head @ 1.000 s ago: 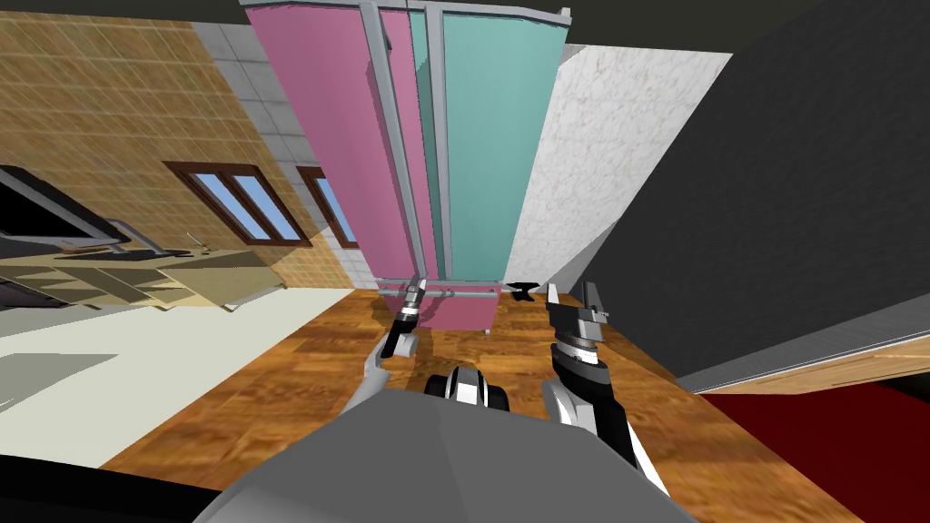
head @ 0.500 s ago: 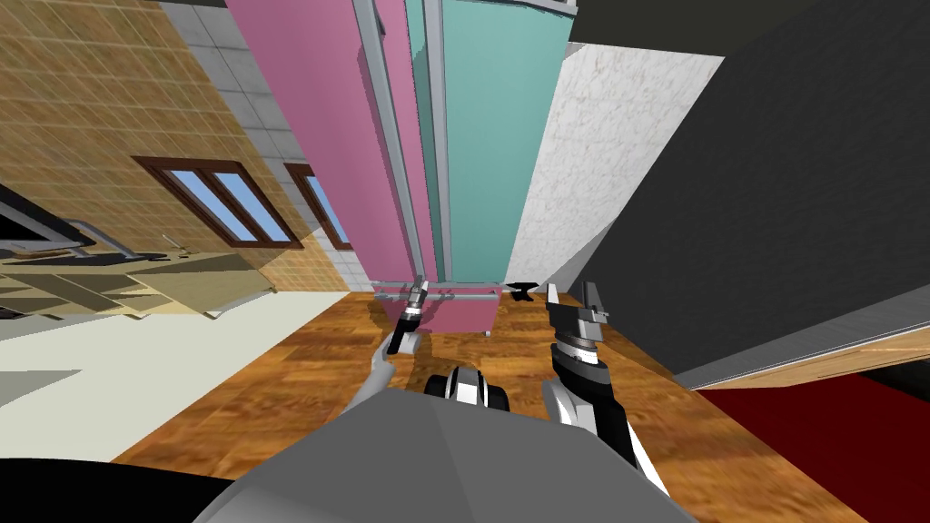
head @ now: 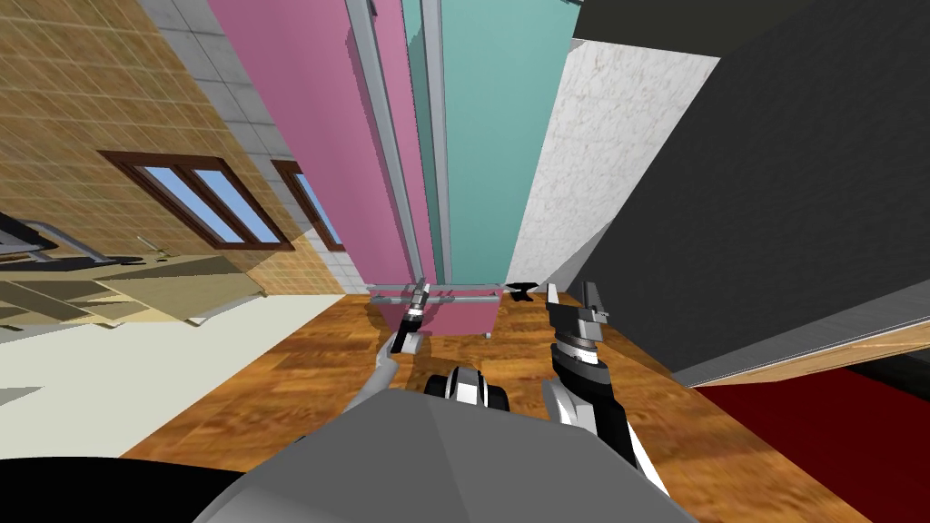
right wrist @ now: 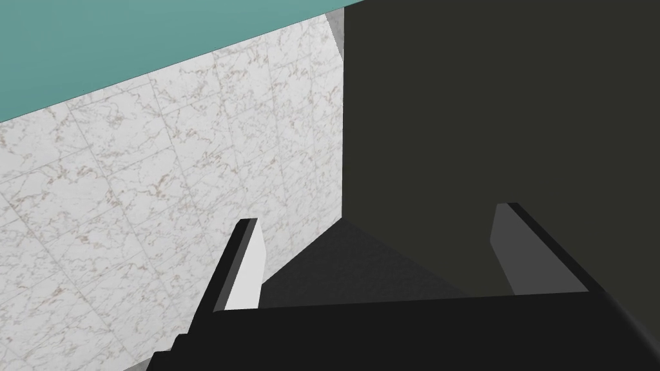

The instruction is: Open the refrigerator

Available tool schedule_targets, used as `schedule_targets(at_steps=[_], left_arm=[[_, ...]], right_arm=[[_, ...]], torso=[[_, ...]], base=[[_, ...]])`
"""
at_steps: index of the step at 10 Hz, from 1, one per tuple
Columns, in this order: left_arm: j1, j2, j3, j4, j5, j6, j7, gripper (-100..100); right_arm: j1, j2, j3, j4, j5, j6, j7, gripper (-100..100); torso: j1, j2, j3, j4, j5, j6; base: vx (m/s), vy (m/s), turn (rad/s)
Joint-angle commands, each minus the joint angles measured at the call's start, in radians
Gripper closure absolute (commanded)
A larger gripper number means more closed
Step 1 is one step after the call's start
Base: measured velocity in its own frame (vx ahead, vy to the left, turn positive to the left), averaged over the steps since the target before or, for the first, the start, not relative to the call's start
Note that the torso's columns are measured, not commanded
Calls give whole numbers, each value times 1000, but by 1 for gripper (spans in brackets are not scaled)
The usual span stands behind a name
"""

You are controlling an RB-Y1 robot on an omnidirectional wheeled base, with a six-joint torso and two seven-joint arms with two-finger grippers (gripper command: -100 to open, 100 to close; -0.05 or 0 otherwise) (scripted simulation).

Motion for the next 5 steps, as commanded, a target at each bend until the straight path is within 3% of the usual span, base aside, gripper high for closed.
schedule_targets(at_steps=[1,5], left_arm=[[-27,-2,-1,74,-2,-30,6,-100],[-68,-6,-2,187,-7,-81,18,-100]], right_arm=[[0,0,0,0,0,0,0,0],[0,0,0,0,0,0,0,0]], torso=[[0,-1,0,0,0,0],[1,-1,0,0,0,0]], base=[[44,23,-33],[39,28,-37]])
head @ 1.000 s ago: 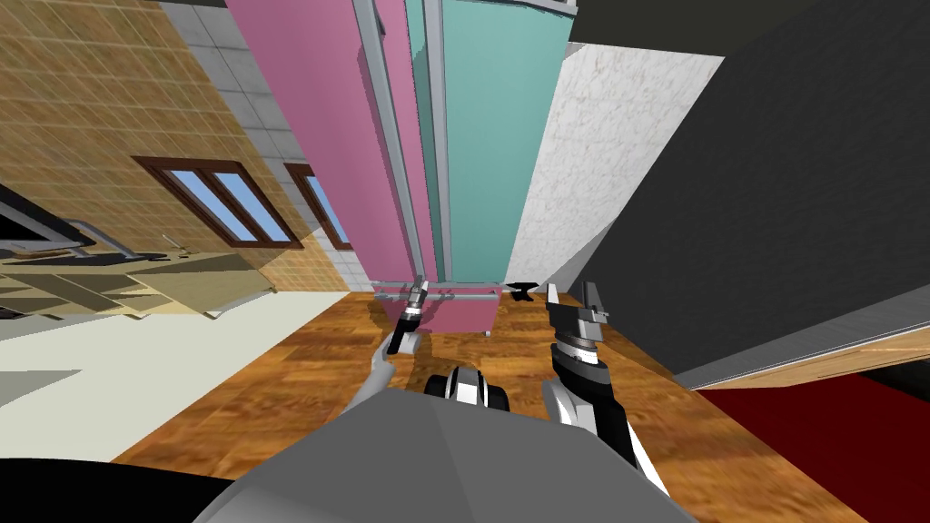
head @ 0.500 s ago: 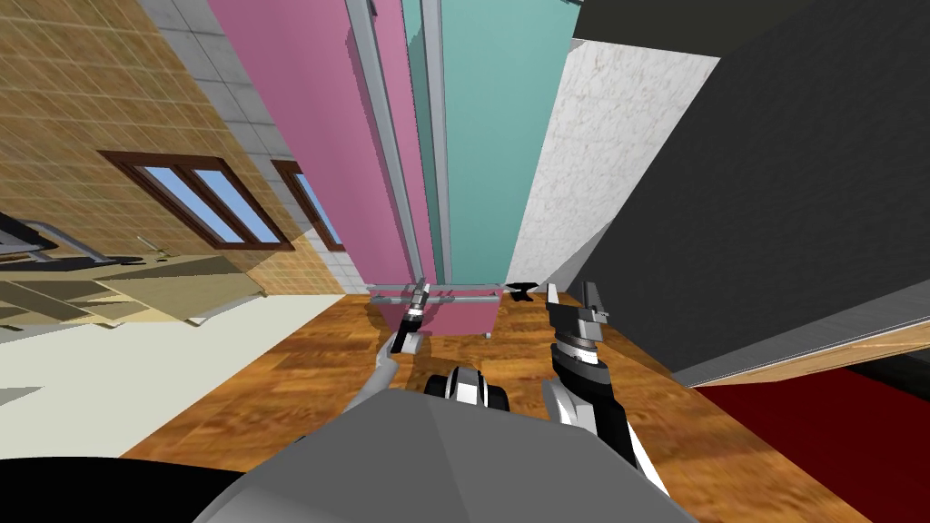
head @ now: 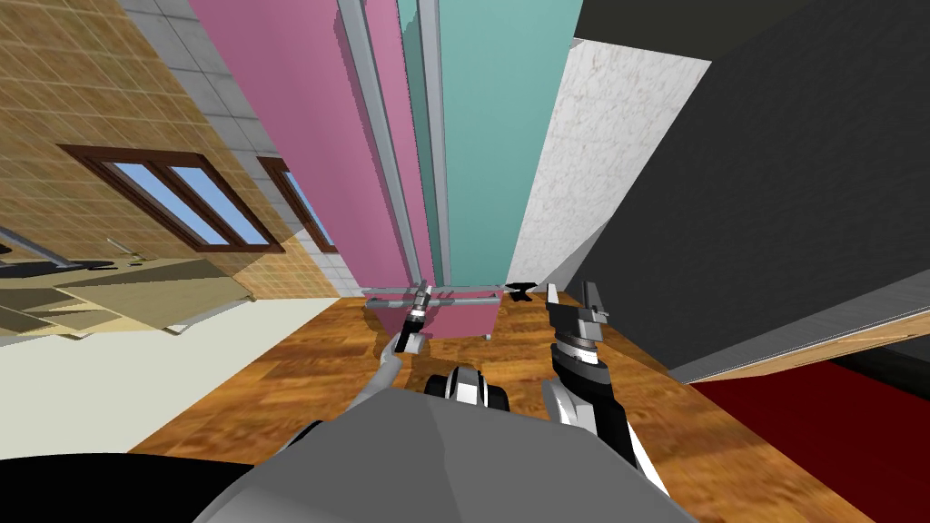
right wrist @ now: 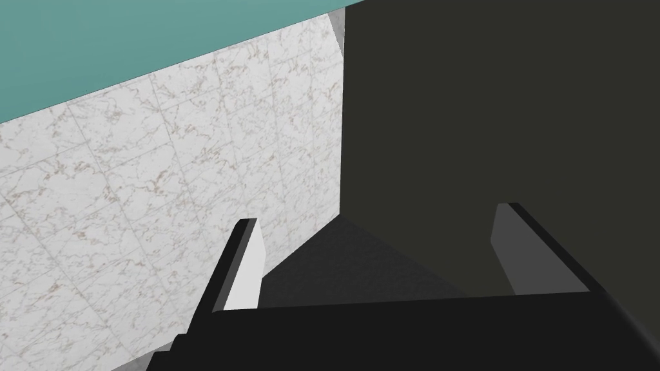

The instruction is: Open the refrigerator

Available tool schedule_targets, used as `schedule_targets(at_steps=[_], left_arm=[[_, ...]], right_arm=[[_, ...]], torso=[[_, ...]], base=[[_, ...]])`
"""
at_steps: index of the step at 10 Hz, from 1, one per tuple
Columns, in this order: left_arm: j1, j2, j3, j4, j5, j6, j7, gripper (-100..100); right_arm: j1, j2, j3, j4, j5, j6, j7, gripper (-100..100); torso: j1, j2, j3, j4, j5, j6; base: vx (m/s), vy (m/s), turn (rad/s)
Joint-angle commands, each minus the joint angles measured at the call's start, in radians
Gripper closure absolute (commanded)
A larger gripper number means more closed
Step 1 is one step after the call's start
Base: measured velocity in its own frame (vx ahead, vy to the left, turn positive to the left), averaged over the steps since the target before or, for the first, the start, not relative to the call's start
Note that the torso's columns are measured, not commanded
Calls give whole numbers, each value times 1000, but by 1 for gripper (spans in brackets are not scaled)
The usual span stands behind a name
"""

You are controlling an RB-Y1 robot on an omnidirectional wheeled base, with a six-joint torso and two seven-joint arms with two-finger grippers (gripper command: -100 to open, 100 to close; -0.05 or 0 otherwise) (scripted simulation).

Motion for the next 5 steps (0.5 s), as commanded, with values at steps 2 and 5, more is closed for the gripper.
schedule_targets(at_steps=[2,5], left_arm=[[-31,-1,0,105,-3,-42,11,-100],[-67,-7,-2,193,-9,-90,24,-100]], right_arm=[[0,0,0,0,0,0,0,0],[0,0,0,0,0,0,0,0]], torso=[[-1,-1,0,0,0,0],[0,0,0,0,0,0]], base=[[41,22,-38],[38,22,-38]])
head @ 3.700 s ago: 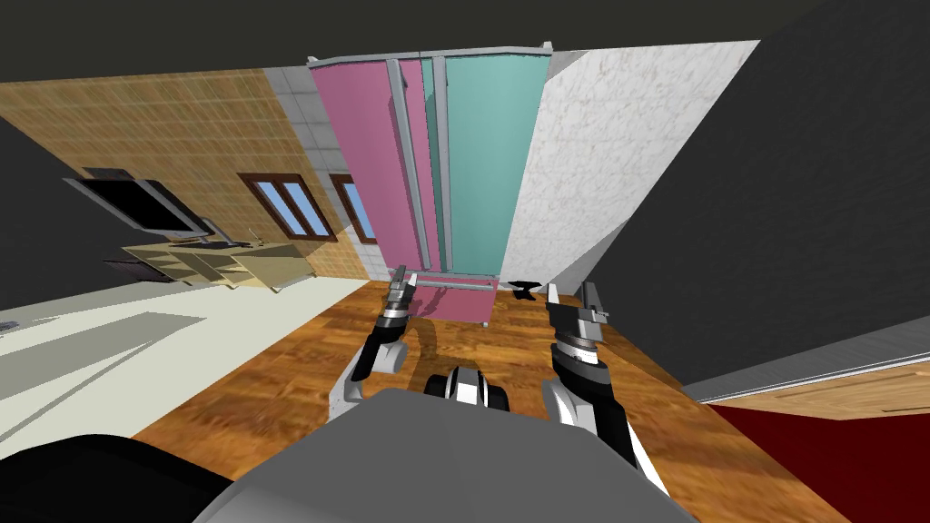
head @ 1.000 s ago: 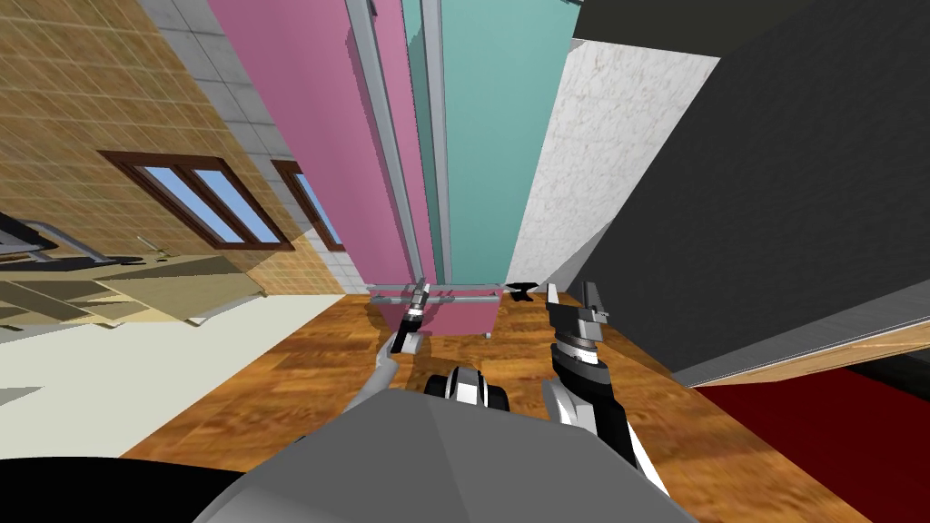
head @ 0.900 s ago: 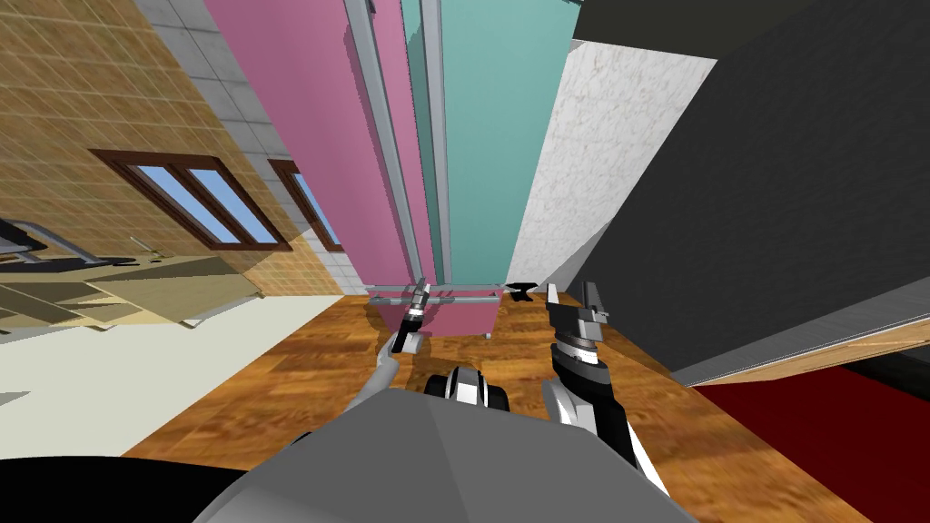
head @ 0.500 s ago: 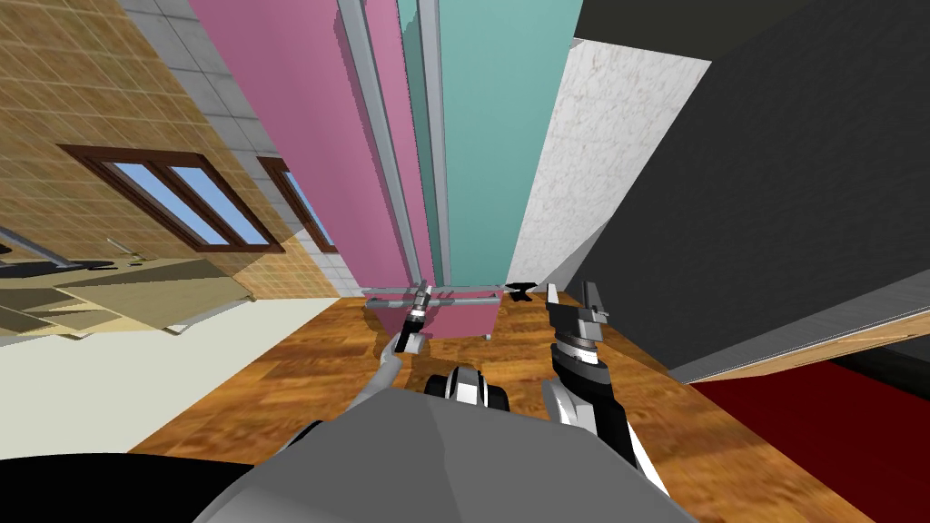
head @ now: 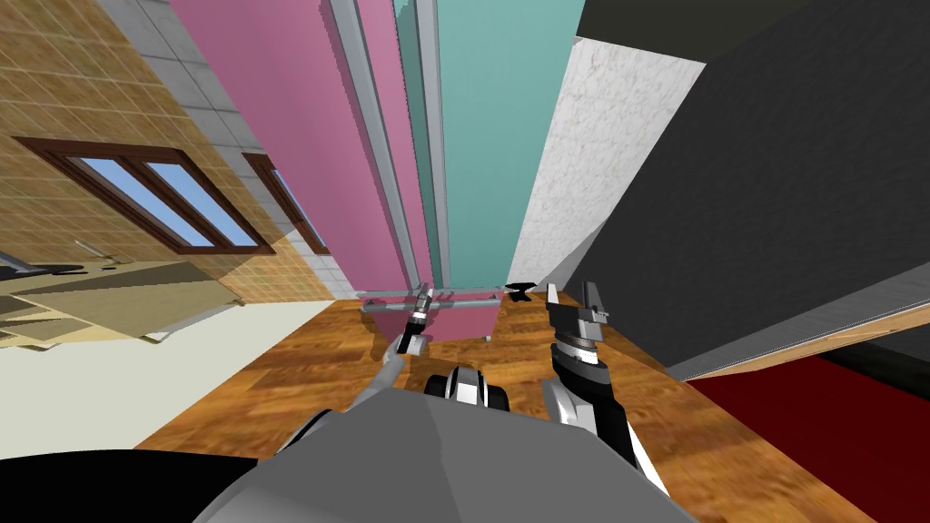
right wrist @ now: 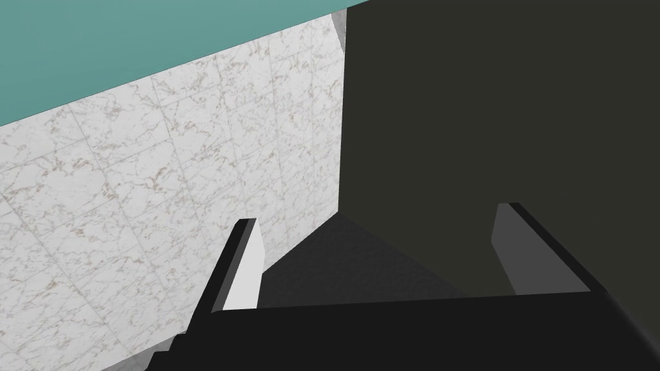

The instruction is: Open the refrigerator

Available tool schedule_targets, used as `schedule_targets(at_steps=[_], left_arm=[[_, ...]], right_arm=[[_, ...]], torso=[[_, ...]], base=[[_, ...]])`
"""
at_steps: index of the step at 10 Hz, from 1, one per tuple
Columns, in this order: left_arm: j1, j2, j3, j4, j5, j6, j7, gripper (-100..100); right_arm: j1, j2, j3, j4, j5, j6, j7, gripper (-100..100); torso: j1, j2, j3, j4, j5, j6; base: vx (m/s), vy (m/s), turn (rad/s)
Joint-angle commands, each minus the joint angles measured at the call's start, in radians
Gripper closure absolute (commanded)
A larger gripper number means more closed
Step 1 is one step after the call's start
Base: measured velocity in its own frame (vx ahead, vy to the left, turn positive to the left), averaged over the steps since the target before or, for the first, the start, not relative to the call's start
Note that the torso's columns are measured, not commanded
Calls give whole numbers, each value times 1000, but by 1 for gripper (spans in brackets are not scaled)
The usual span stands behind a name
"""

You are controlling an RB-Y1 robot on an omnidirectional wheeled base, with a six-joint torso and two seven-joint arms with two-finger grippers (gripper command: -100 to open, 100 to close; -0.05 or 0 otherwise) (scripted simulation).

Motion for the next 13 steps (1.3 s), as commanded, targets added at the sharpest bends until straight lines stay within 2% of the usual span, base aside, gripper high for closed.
schedule_targets(at_steps=[1,2,5,9,10,13], left_arm=[[-19,-2,-1,66,-3,-30,9,-100],[-35,-6,-1,103,-6,-53,15,-100],[-50,-11,-2,163,-9,-75,21,-100],[-90,-32,-5,290,-18,-135,38,-100],[-90,-32,-5,290,-18,-135,38,-100],[-119,-64,-7,387,-25,-183,52,-100]], right_arm=[[0,0,0,0,0,0,0,0],[0,0,0,0,0,0,0,0],[0,0,0,0,0,0,0,0],[0,0,0,0,0,0,0,0],[0,0,0,0,0,0,0,0],[0,0,0,0,0,0,0,0]], torso=[[0,0,0,0,0,0],[0,0,0,0,0,0],[0,-1,0,0,0,0],[0,0,0,0,0,0],[0,1,0,0,0,0],[0,-1,-1,0,0,0]], base=[[34,13,-21],[38,22,-43],[34,16,-26],[39,15,-35],[22,8,-18],[35,11,-40]])
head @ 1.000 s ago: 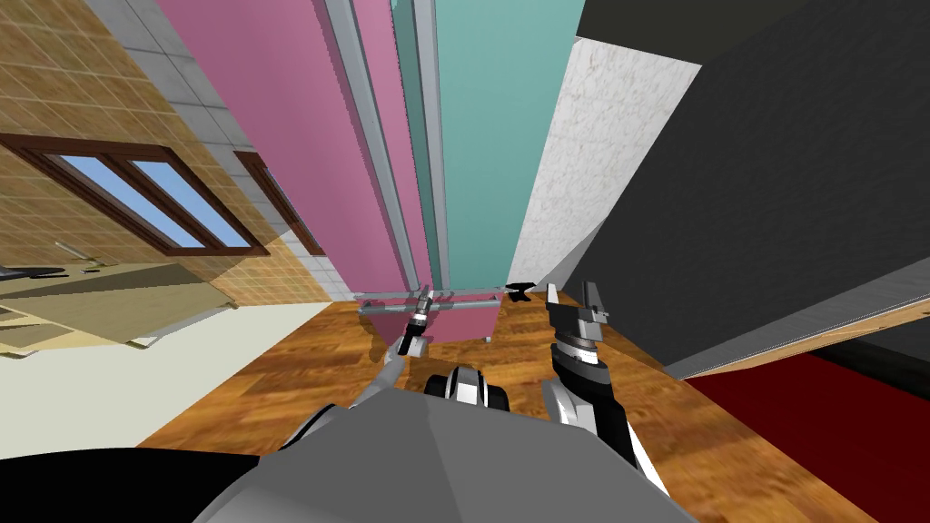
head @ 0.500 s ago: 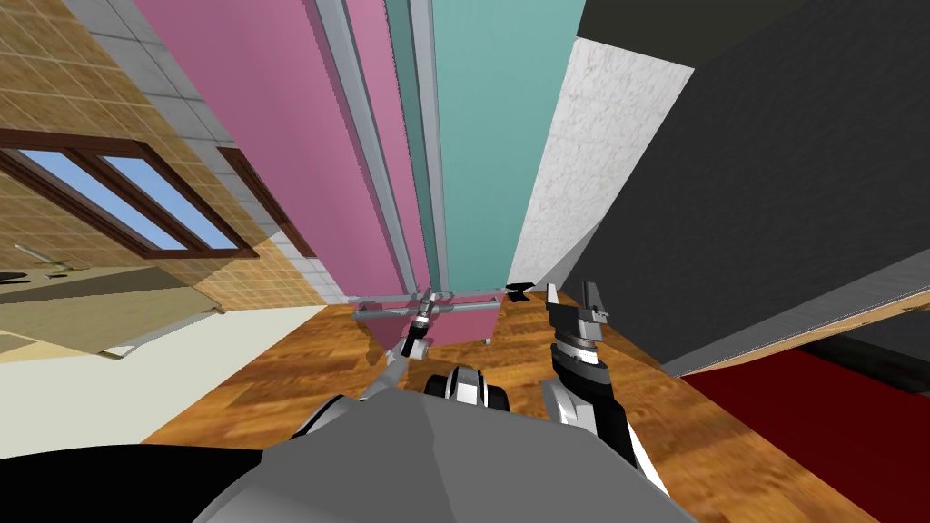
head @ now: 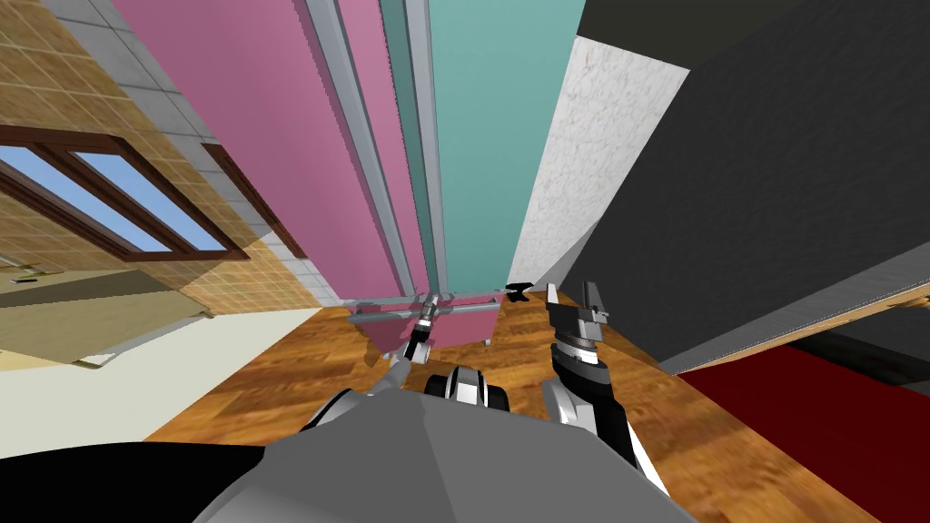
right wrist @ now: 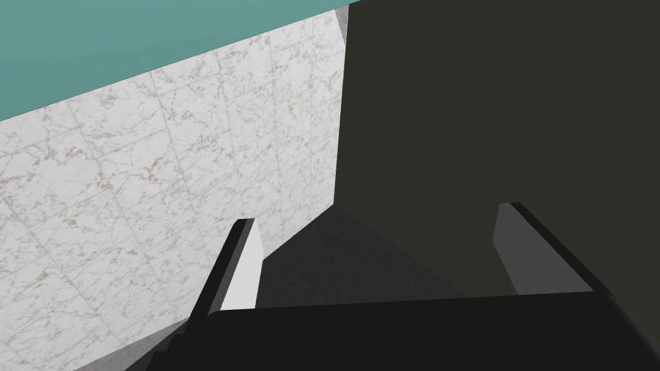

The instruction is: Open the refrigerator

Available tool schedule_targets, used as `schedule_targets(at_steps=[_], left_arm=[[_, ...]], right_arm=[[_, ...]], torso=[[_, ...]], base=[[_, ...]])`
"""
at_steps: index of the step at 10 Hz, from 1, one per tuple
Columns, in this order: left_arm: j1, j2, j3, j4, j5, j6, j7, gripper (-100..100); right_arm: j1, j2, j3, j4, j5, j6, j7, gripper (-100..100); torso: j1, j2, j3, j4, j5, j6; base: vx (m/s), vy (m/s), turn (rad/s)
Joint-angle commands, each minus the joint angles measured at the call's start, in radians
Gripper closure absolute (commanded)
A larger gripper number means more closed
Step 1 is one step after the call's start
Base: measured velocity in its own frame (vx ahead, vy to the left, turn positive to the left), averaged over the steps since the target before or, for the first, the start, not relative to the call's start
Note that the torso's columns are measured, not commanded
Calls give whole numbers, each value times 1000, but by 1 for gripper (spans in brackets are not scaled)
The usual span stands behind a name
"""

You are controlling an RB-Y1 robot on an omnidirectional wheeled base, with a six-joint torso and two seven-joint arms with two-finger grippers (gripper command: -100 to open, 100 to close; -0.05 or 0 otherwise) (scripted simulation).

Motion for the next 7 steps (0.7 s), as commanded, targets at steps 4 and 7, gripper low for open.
schedule_targets(at_steps=[4,7], left_arm=[[-35,-61,0,116,-8,-61,19,-100],[-57,-69,-50,99,16,-27,9,-100]], right_arm=[[0,0,0,0,0,0,0,0],[0,0,0,0,0,0,0,0]], torso=[[-2,-1,0,-1,0,3],[0,-3,-2,0,0,0]], base=[[33,15,-16],[26,8,148]])
